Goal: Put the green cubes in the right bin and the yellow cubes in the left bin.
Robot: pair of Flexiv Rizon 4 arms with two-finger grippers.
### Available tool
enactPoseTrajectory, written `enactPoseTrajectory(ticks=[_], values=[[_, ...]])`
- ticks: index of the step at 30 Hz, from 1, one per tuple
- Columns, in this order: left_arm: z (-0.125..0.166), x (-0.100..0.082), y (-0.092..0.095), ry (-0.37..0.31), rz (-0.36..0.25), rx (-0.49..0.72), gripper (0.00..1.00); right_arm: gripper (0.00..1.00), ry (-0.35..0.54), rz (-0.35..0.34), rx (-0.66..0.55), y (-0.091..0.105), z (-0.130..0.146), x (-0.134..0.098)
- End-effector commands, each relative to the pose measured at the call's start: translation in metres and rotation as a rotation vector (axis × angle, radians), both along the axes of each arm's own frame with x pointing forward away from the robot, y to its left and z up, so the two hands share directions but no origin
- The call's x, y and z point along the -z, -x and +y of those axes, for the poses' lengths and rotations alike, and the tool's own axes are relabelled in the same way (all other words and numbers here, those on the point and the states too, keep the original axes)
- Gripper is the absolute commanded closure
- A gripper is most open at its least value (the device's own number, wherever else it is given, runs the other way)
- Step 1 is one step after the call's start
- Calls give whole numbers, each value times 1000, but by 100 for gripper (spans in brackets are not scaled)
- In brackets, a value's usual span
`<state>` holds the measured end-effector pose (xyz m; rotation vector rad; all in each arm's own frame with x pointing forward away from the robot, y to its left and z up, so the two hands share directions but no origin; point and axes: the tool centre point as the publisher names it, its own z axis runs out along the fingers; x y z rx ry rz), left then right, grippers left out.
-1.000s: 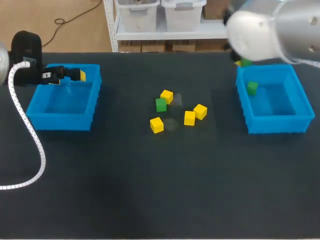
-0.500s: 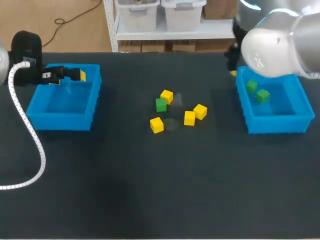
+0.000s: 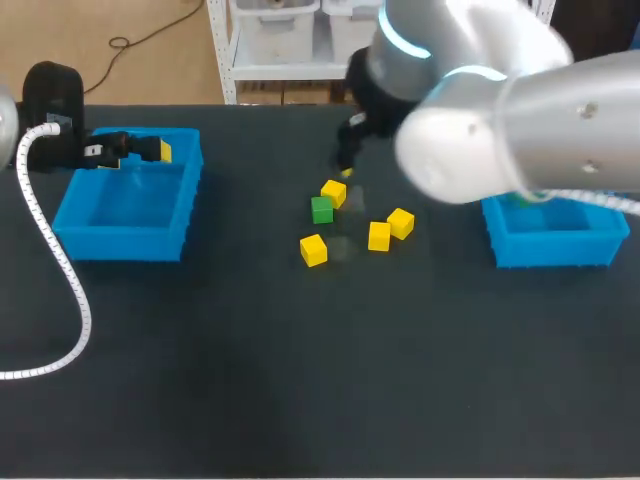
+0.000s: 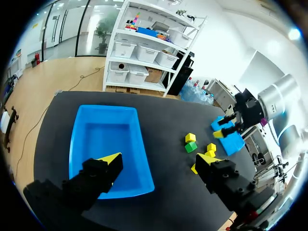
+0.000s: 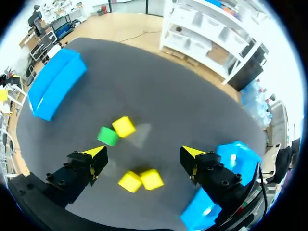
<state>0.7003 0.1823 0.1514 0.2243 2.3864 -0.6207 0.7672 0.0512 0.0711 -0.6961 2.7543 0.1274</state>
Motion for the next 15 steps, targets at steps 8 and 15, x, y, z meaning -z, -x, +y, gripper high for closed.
enactPoseTrajectory(ticks=[8, 15], values=[[2, 2, 0, 10, -7, 7, 0, 0, 29, 146, 94, -20, 61, 35], [2, 2, 0, 10, -7, 7, 0, 0, 45, 163, 125, -15, 72, 44]])
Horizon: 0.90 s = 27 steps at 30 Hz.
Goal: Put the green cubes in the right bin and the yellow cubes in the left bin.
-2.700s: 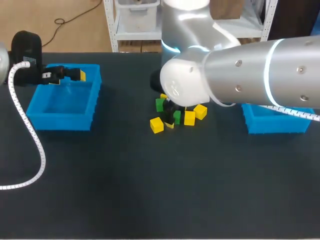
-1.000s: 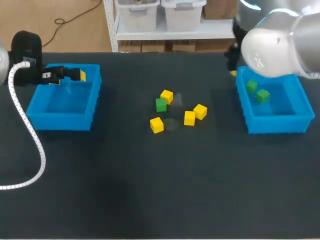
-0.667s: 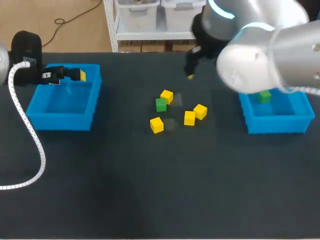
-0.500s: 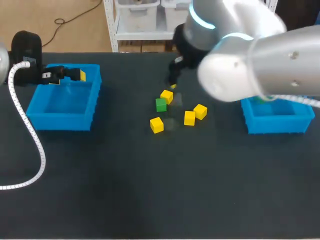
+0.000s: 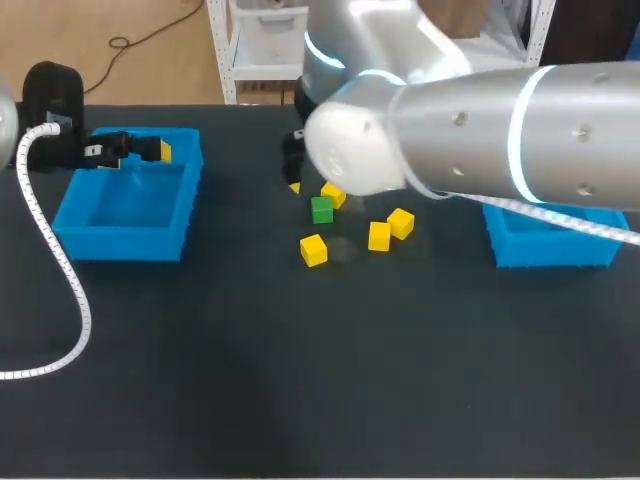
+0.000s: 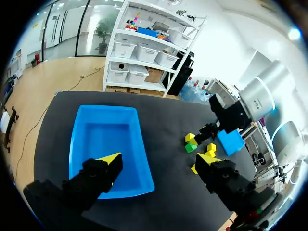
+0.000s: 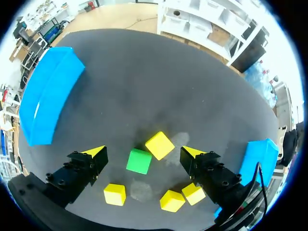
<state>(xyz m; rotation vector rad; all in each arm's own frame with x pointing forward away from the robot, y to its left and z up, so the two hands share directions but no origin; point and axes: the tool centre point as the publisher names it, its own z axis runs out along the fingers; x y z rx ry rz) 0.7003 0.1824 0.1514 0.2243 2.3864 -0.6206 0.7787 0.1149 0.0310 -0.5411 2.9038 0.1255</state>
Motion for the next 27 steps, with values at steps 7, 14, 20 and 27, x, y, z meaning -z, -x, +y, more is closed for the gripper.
enactPoseTrajectory(ticks=[7, 14, 20, 27], values=[[2, 2, 0, 10, -7, 7, 0, 0, 63, 65, 39, 10, 6, 12], [2, 2, 0, 10, -7, 7, 0, 0, 71, 87, 51, 24, 3, 15], [2, 2, 0, 10, -7, 7, 0, 0, 85, 91, 69, 31, 1, 17], [2, 2, 0, 10, -7, 7, 0, 0, 74, 143, 94, 35, 1, 25]])
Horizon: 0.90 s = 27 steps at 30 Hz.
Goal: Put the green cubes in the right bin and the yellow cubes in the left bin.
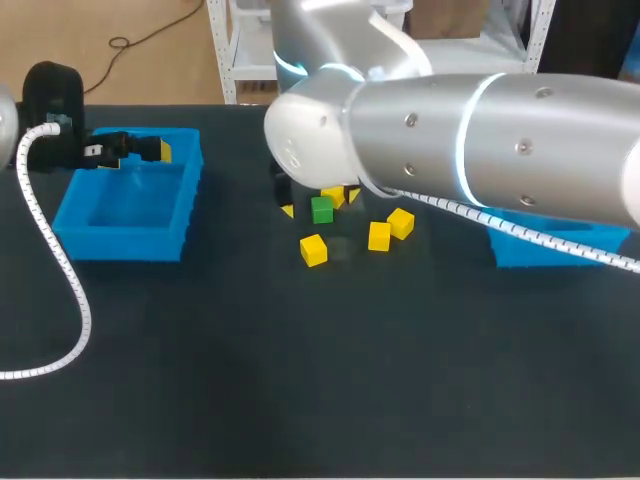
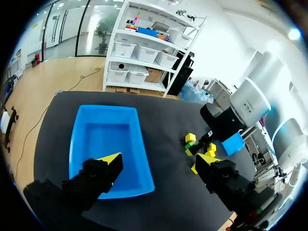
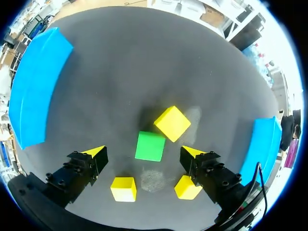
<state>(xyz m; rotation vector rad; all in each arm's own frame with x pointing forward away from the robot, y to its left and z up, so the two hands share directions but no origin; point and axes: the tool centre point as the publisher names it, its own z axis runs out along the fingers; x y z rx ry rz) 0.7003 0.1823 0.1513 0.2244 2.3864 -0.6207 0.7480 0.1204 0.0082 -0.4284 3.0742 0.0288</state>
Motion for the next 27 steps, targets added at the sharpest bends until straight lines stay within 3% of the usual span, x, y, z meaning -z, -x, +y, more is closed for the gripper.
enactPoseTrajectory(ticks=[1, 13, 25, 26, 27], values=[[2, 2, 0, 10, -7, 7, 0, 0, -14, 10, 7, 5, -4, 4], [2, 2, 0, 10, -7, 7, 0, 0, -23, 42, 14, -6, 0, 20], [2, 2, 0, 10, -7, 7, 0, 0, -18, 43, -19, 0, 6, 20], [2, 2, 0, 10, -7, 7, 0, 8, -19, 40, -20, 0, 7, 19], [2, 2, 0, 10, -7, 7, 0, 59, -19, 38, -22, 1, 7, 19]])
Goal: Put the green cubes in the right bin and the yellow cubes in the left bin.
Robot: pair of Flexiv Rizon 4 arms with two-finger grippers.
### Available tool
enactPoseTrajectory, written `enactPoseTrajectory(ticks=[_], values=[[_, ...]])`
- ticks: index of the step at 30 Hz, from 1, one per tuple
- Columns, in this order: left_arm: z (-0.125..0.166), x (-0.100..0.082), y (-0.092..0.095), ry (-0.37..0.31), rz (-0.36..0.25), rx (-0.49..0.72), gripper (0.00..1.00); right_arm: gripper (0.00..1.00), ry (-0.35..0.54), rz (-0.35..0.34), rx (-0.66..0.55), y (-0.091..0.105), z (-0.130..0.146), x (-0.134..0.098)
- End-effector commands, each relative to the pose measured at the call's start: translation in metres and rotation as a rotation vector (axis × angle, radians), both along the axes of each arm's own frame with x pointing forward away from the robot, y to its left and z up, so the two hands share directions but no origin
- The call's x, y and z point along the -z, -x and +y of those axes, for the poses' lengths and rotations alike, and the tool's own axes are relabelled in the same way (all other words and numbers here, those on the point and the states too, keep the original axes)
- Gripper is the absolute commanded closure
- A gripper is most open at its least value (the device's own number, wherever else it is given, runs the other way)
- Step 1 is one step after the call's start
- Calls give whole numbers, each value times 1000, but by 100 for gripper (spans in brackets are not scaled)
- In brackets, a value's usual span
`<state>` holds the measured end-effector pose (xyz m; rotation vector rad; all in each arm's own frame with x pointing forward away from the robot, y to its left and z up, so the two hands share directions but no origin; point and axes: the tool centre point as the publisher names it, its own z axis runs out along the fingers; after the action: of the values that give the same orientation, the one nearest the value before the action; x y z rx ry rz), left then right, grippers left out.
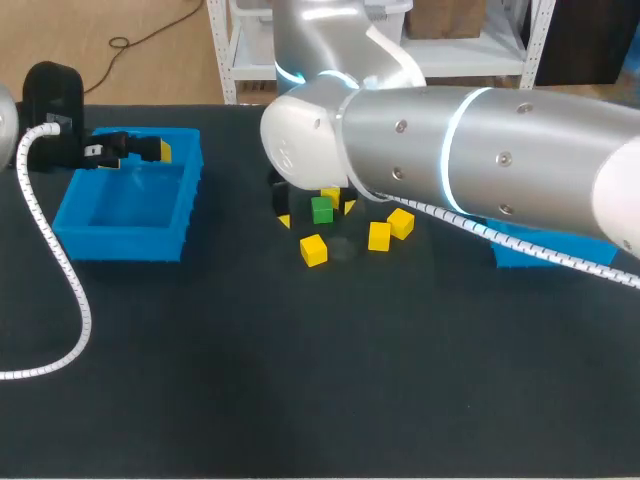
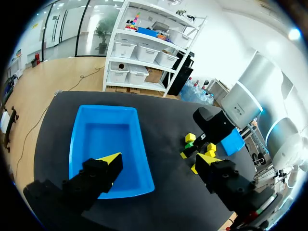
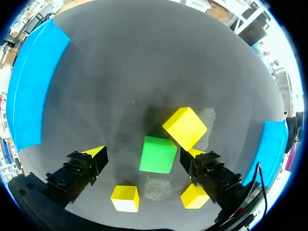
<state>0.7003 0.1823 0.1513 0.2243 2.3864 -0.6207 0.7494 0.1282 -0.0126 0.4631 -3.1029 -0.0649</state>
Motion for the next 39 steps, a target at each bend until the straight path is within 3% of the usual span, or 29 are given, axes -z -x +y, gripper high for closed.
enactPoseTrajectory(ticks=[1, 2, 15, 21, 25, 32, 39], values=[[2, 2, 0, 10, -7, 7, 0, 84, -2, -7, -3, 2, -1, -2], [2, 2, 0, 10, -7, 7, 0, 100, -4, -7, -4, 3, -1, -2], [2, 2, 0, 10, -7, 7, 0, 100, -16, -16, -13, 3, -1, -5], [2, 2, 0, 10, -7, 7, 0, 100, -6, -240, -56, -10, -16, -52], [2, 2, 0, 10, -7, 7, 0, 100, -30, -316, 8, -23, -52, -86], [2, 2, 0, 10, -7, 7, 0, 100, -38, -411, 228, -45, -147, -131], [2, 2, 0, 10, -7, 7, 0, 100, -14, -465, 468, -47, -243, -149]])
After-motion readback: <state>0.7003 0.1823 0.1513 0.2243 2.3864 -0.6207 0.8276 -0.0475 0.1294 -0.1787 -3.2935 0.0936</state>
